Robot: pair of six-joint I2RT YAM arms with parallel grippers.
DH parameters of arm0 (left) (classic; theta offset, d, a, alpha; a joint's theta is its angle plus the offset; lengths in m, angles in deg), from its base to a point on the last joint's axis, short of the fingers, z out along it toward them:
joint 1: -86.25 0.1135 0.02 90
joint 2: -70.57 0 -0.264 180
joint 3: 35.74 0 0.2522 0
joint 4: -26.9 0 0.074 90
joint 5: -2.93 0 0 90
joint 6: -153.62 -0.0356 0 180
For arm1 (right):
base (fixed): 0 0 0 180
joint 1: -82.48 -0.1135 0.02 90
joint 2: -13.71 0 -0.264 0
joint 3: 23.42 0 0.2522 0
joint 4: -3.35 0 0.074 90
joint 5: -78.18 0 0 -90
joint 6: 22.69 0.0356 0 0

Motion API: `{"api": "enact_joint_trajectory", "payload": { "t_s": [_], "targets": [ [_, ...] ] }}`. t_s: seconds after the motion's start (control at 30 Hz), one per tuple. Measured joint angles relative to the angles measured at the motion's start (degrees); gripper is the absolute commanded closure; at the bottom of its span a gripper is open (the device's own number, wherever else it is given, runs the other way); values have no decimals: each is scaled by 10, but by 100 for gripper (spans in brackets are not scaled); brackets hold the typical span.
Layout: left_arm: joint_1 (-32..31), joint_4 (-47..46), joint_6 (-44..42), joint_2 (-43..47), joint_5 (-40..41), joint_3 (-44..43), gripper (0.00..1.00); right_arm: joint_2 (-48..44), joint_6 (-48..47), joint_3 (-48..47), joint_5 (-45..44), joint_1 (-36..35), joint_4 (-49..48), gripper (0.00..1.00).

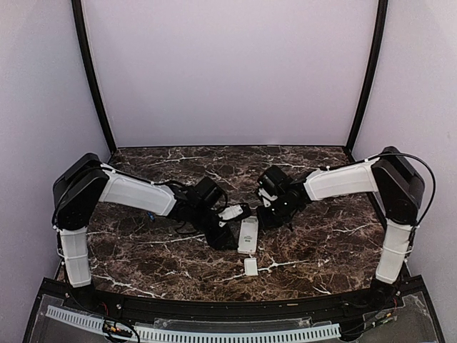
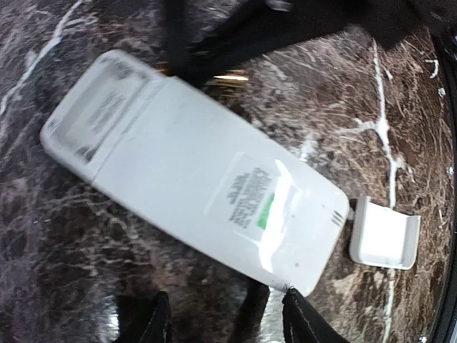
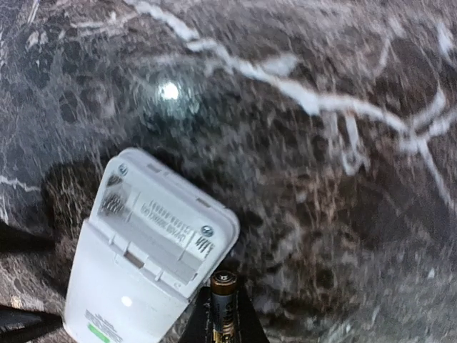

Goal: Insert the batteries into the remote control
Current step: Adjust the remote control without the battery cover at the center of the board, then place the battery at the center of the board.

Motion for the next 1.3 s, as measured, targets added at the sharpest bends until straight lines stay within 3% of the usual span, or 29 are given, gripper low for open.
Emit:
{"api": "enact_joint_trajectory", "payload": {
  "t_s": [0.23, 0.43, 0.6, 0.77, 1.07, 1.3],
  "targets": [
    [-13, 13, 3, 19, -14, 20, 49, 109, -78, -139, 40, 11, -20, 100],
    [-11, 28, 3, 34, -14, 33, 50, 153, -123, -202, 95, 1, -28, 100],
    [-10, 35, 6, 47, -21, 35, 50, 158, -147, -229, 107, 0, -16, 100],
    [10, 33, 19, 140, -40, 57, 49, 129, -197, -237, 111, 2, -4, 100],
    [67, -40, 48, 329, -4, 136, 37, 7, -406, -223, 191, 1, -3, 100],
    [112, -28, 109, 351, 26, 158, 36, 51, -577, -225, 202, -97, 44, 100]
  ]
}}
